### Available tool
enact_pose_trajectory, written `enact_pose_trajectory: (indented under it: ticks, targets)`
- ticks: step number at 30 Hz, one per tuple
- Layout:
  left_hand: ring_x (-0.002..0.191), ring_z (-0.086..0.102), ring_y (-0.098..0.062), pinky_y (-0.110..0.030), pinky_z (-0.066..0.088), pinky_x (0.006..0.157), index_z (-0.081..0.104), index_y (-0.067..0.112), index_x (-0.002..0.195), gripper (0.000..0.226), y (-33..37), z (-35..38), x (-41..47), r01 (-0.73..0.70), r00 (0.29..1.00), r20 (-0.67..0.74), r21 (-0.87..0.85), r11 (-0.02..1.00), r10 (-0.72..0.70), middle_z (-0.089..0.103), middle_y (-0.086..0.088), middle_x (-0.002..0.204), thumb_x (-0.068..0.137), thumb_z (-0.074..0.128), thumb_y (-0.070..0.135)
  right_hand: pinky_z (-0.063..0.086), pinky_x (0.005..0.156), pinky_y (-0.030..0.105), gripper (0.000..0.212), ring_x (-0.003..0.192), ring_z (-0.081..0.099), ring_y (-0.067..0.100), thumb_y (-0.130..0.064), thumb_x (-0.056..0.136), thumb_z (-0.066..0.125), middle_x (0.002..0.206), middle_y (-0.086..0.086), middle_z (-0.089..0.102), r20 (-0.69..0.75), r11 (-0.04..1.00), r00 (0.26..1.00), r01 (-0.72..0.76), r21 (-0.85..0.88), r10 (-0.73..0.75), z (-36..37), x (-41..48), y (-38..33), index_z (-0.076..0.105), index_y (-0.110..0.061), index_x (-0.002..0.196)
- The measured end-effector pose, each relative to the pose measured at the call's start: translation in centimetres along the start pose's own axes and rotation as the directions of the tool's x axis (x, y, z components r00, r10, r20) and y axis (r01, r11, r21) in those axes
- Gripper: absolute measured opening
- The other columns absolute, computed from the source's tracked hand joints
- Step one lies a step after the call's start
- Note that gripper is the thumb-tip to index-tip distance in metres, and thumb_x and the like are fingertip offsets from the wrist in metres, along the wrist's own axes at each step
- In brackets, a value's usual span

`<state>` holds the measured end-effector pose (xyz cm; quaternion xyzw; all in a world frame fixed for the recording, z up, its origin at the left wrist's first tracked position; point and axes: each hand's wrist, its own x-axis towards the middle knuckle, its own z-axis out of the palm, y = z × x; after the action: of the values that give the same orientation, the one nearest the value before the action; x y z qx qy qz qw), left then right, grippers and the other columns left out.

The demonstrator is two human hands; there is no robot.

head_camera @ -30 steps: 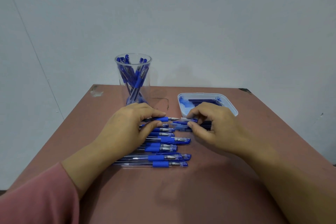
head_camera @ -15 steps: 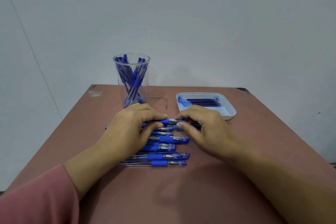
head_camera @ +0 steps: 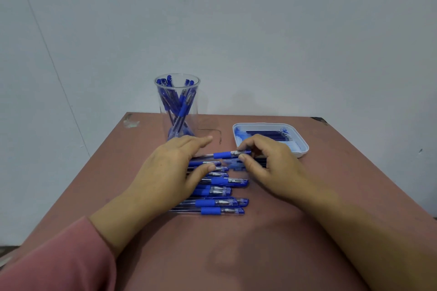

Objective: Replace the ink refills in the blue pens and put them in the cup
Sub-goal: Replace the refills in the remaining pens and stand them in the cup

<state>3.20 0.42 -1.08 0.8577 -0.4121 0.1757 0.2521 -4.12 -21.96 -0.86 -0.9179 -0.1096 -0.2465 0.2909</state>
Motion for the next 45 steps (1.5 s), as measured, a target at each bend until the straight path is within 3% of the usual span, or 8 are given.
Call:
enact_pose_trajectory:
  ticks: [4,8,18,23,27,34,38,45]
  targets:
    - [0.142,0.024,-0.011,-0.031,0.022,0.115,0.014,0.023,0.153,0.097,0.2,-0.3,-1.7,0.152,0.968,0.171,0.182,0.971,-0.184,0.025,0.006,0.157,0.076,0.006,0.080,0.041,0.071,0.008,0.013,0.083,0.057,0.004,-0.016,0.093,0.060,0.087,-0.014,0.061,-0.089,0.991,0.990,-0.102,0.086,0.110,-1.1,-0.1,0.6,0.059,-0.029,0.095]
    - [0.147,-0.007,-0.009,-0.033,0.002,0.120,-0.010,0.021,0.153,0.109,0.2,0.0,-3.4,0.188,0.913,0.313,0.245,0.951,-0.261,-0.006,0.006,0.162,0.065,-0.009,0.085,0.039,0.071,0.007,0.018,0.078,0.055,-0.001,-0.016,0.094,0.058,0.085,-0.015,0.061,-0.154,0.978,0.975,-0.132,0.164,0.158,-1.9,0.0,0.9,0.058,-0.034,0.094]
    - [0.148,-0.005,-0.012,-0.034,-0.003,0.119,0.000,0.021,0.154,0.117,-0.2,0.6,-3.6,0.159,0.902,0.348,0.279,0.947,-0.254,0.002,0.006,0.162,0.060,-0.017,0.088,0.052,0.083,0.033,0.021,0.088,0.060,0.024,-0.015,0.095,0.057,0.095,-0.004,0.065,-0.370,0.965,0.921,-0.027,0.260,0.125,-4.6,5.0,-0.8,0.057,-0.036,0.097]
    - [0.148,-0.006,-0.012,-0.036,-0.003,0.120,-0.001,0.021,0.154,0.124,-0.2,0.6,-3.5,0.161,0.899,0.355,0.276,0.948,-0.256,0.001,0.006,0.161,0.054,-0.024,0.089,0.043,0.073,0.012,0.013,0.079,0.054,-0.004,-0.014,0.097,0.054,0.092,-0.014,0.059,-0.414,0.984,0.909,0.024,0.175,0.052,-4.4,9.3,-1.8,0.058,-0.023,0.106]
    - [0.148,-0.006,-0.012,-0.039,0.000,0.120,-0.002,0.022,0.154,0.124,-0.3,0.8,-3.4,0.156,0.894,0.367,0.285,0.946,-0.258,0.001,0.007,0.161,0.053,-0.025,0.089,0.041,0.075,0.007,0.020,0.084,0.054,-0.005,-0.011,0.097,0.052,0.100,-0.003,0.060,-0.440,0.993,0.898,0.068,0.092,-0.021,-3.0,12.2,-2.9,0.061,-0.014,0.114]
    - [0.148,-0.006,-0.013,-0.040,0.001,0.120,-0.003,0.022,0.154,0.115,-0.4,0.7,-3.3,0.154,0.886,0.385,0.283,0.947,-0.259,0.001,0.007,0.161,0.060,-0.015,0.087,0.040,0.067,0.012,0.010,0.073,0.054,0.010,-0.011,0.092,0.059,0.083,-0.005,0.058,-0.376,0.991,0.925,0.100,0.088,-0.060,0.4,14.5,-4.0,0.058,-0.010,0.102]
    - [0.148,-0.006,-0.012,-0.040,0.002,0.120,-0.002,0.022,0.154,0.114,-0.6,0.7,-3.4,0.156,0.887,0.383,0.274,0.949,-0.257,0.002,0.008,0.161,0.061,-0.013,0.087,0.036,0.074,0.003,0.014,0.080,0.051,-0.003,-0.015,0.095,0.055,0.093,-0.007,0.054,-0.235,0.997,0.969,0.081,0.005,-0.078,1.7,14.5,-3.5,0.067,-0.013,0.103]
    - [0.147,-0.005,-0.011,-0.039,0.002,0.121,-0.002,0.023,0.154,0.113,-0.5,0.7,-3.3,0.159,0.887,0.383,0.271,0.949,-0.258,0.003,0.009,0.161,0.062,-0.013,0.087,0.034,0.078,0.003,0.022,0.092,0.049,-0.001,-0.026,0.092,0.060,0.107,-0.007,0.053,-0.117,0.999,0.993,0.029,-0.019,-0.031,0.7,10.3,-2.7,0.063,-0.024,0.114]
